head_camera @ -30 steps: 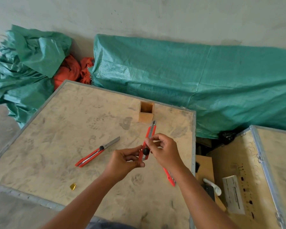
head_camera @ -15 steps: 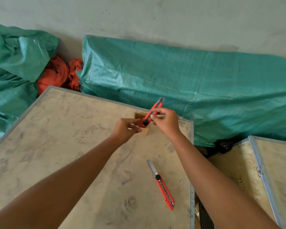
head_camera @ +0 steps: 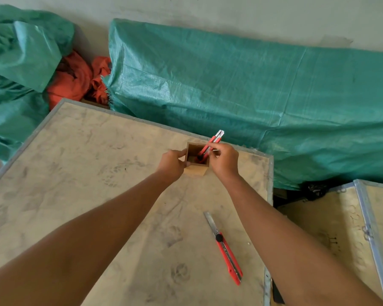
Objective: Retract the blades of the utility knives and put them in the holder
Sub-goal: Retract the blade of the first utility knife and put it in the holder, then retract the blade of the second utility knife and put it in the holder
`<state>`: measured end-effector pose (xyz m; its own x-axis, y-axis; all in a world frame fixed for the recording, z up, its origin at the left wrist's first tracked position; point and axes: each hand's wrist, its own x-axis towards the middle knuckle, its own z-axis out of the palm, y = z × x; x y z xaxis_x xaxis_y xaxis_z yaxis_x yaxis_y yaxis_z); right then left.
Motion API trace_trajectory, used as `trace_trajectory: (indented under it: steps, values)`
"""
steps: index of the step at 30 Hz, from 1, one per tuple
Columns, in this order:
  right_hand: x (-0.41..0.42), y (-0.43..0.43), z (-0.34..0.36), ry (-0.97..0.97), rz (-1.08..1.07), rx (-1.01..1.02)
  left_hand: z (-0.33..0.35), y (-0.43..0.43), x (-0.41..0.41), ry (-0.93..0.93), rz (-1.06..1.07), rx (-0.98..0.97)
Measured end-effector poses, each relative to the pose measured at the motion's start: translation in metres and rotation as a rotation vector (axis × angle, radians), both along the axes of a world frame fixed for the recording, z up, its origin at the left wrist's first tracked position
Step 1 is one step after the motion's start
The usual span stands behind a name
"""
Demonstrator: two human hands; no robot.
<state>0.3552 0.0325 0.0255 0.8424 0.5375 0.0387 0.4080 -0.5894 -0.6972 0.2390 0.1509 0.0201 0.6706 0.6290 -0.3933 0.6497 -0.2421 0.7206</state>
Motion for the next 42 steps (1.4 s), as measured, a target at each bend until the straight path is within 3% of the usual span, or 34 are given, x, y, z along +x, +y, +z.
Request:
trace_trajectory:
  steps: [13,23,33,38,42]
  values:
    - [-0.059,-0.035,0.012,0.070,0.054,0.044,0.012,-0.008,-0.066,-0.092,0.111,0.025]
    - [-0.179,-0.025,-0.010,0.397,0.178,-0.075,0.003,-0.002,-0.211,-0.032,0.242,0.063]
    - [-0.271,0.034,-0.055,0.507,0.233,-0.247,-0.043,0.013,-0.314,0.345,-0.017,0.221]
    - [-0.288,0.049,-0.066,0.448,0.187,-0.305,-0.055,0.011,-0.338,0.318,-0.168,0.252]
    - [-0.298,0.051,-0.074,0.490,0.086,-0.229,-0.056,0.010,-0.342,0.250,-0.195,0.222]
